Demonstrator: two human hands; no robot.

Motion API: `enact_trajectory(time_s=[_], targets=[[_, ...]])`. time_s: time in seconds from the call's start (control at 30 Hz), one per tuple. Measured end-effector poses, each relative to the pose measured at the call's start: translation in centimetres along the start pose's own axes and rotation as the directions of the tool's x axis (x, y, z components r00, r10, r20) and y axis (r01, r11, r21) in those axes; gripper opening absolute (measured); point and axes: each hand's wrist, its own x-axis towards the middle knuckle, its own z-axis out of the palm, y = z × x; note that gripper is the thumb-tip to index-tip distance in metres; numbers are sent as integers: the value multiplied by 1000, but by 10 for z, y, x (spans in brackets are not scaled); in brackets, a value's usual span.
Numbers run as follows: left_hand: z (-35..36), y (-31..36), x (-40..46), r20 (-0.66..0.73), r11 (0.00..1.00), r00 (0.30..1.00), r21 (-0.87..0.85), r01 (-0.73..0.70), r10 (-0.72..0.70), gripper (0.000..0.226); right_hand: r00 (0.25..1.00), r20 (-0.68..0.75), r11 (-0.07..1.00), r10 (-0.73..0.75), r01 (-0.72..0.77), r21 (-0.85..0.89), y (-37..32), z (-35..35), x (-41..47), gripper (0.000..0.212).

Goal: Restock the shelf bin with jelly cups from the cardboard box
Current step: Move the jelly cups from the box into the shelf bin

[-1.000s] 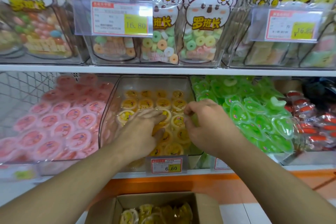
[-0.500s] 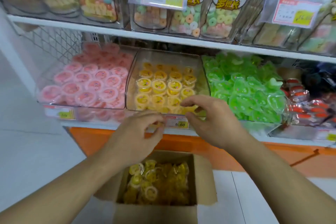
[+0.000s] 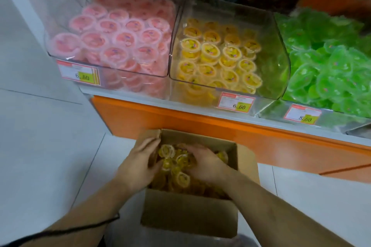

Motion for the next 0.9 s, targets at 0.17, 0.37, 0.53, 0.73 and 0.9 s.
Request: enact_trajectory(time_s=[0.17, 0.37, 0.53, 0.73, 0.9], targets=[[10, -19, 13, -27, 999, 1000, -51, 9, -10, 71, 995, 27, 987, 100, -103, 121, 4, 52, 58, 77], [9, -36, 23, 4, 991, 1000, -130, 25, -24, 69, 994, 65, 989, 92, -98, 112, 4, 85, 89, 93], [7, -35, 20, 19, 981, 999, -188, 53, -50, 68, 990, -24, 974, 139, -132, 182, 5, 98, 96, 73], [5, -27, 14, 18, 979, 998, -193, 64, -62, 66, 986, -96, 956, 134, -103, 275, 8, 98, 91, 67], [-4, -14, 10, -32, 990, 996, -118, 76, -81, 54, 989, -69, 947, 128, -101, 306, 2, 65, 62, 77]])
